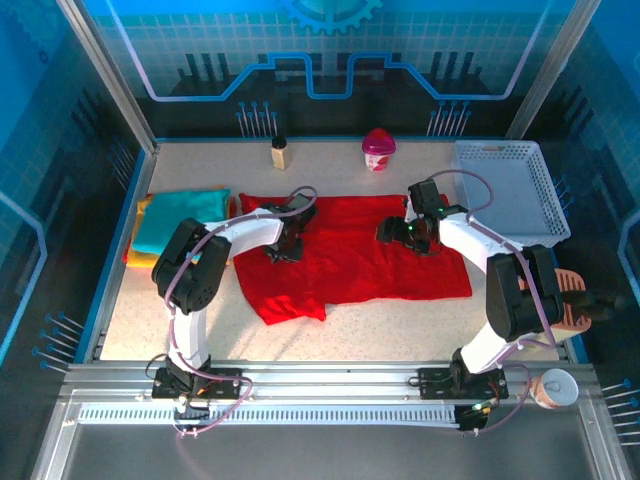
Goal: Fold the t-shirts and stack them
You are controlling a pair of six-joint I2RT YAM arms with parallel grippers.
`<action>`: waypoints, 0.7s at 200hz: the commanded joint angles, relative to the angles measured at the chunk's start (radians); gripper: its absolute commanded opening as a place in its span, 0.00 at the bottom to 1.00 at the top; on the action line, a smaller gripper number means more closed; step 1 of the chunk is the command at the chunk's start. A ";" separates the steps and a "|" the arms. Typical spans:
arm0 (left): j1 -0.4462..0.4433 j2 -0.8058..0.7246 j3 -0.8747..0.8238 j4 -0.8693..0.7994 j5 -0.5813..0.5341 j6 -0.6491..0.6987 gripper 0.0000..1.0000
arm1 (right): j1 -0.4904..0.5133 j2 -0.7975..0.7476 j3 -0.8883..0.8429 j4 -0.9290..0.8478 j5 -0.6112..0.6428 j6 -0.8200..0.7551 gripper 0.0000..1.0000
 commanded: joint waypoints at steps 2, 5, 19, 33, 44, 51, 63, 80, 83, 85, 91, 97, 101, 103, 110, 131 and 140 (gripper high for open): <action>0.007 0.013 0.017 -0.009 -0.017 -0.028 0.24 | 0.016 0.003 -0.005 -0.008 -0.018 -0.001 0.79; 0.009 0.014 0.016 -0.010 -0.019 -0.028 0.24 | 0.016 0.003 -0.006 -0.006 -0.020 -0.002 0.79; 0.010 0.010 0.021 -0.013 -0.033 -0.027 0.24 | 0.016 0.002 -0.007 -0.005 -0.021 -0.001 0.79; 0.011 0.012 0.026 -0.017 -0.039 -0.026 0.23 | 0.016 0.003 -0.007 -0.004 -0.024 -0.002 0.79; 0.012 0.012 0.031 -0.021 -0.043 -0.024 0.22 | 0.016 0.005 -0.008 -0.004 -0.024 -0.002 0.79; 0.012 0.012 0.035 -0.024 -0.044 -0.023 0.22 | 0.017 0.006 -0.008 -0.004 -0.025 -0.002 0.79; 0.012 0.011 0.039 -0.035 -0.046 -0.023 0.22 | 0.017 0.008 -0.008 -0.004 -0.028 -0.003 0.79; 0.012 0.003 0.036 -0.035 -0.045 -0.021 0.24 | 0.017 0.008 -0.009 -0.006 -0.026 -0.005 0.79; 0.012 0.002 0.037 -0.035 -0.045 -0.021 0.24 | 0.017 0.008 -0.009 -0.006 -0.026 -0.005 0.79; 0.012 0.001 0.037 -0.035 -0.045 -0.021 0.24 | 0.017 0.008 -0.010 -0.005 -0.026 -0.005 0.79; 0.014 -0.001 0.036 -0.036 -0.045 -0.022 0.24 | 0.017 0.008 -0.011 -0.004 -0.028 -0.004 0.79; 0.014 -0.001 0.036 -0.036 -0.045 -0.020 0.24 | 0.016 0.007 -0.011 -0.004 -0.028 -0.005 0.79; 0.013 -0.001 0.033 -0.033 -0.045 -0.020 0.24 | 0.016 0.009 -0.012 -0.003 -0.029 -0.005 0.79; 0.013 -0.001 0.033 -0.032 -0.045 -0.019 0.24 | 0.016 0.010 -0.012 -0.003 -0.029 -0.005 0.79; 0.016 0.003 0.032 -0.029 -0.043 -0.018 0.24 | 0.016 0.010 -0.012 -0.001 -0.030 -0.004 0.79; 0.020 0.015 0.036 -0.028 -0.040 -0.018 0.21 | 0.016 0.011 -0.013 -0.002 -0.033 -0.003 0.78; 0.022 0.017 0.037 -0.026 -0.037 -0.017 0.19 | 0.016 0.011 -0.014 -0.001 -0.031 -0.003 0.78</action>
